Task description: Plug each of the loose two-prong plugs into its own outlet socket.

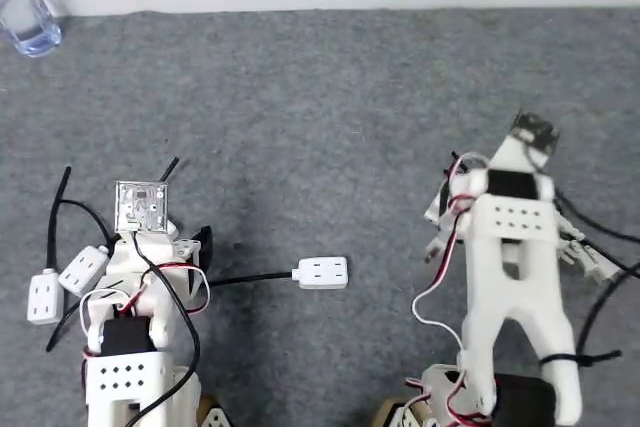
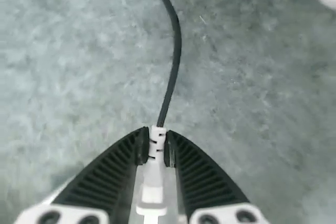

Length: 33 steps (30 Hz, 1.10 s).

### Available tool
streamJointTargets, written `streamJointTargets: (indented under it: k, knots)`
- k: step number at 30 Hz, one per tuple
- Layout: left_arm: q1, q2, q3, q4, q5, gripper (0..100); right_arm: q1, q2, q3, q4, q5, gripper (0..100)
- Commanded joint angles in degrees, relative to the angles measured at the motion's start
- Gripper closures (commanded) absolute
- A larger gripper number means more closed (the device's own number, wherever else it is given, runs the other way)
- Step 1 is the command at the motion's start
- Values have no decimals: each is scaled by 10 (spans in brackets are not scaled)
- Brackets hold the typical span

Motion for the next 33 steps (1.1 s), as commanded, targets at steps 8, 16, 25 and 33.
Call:
streamJointTargets:
  k: [8,16,25,33]
  knots:
    - [2,-1,-2,-15,-6,771,-13,-19,122,-245,-98,991]
    - [2,-1,-2,-22,-6,771,-95,-24,122,-215,16,916]
    - [2,-1,-2,-22,-6,771,-179,-26,113,-113,167,638]
    - [2,-1,-2,-22,-6,771,-63,-70,24,-38,543,808]
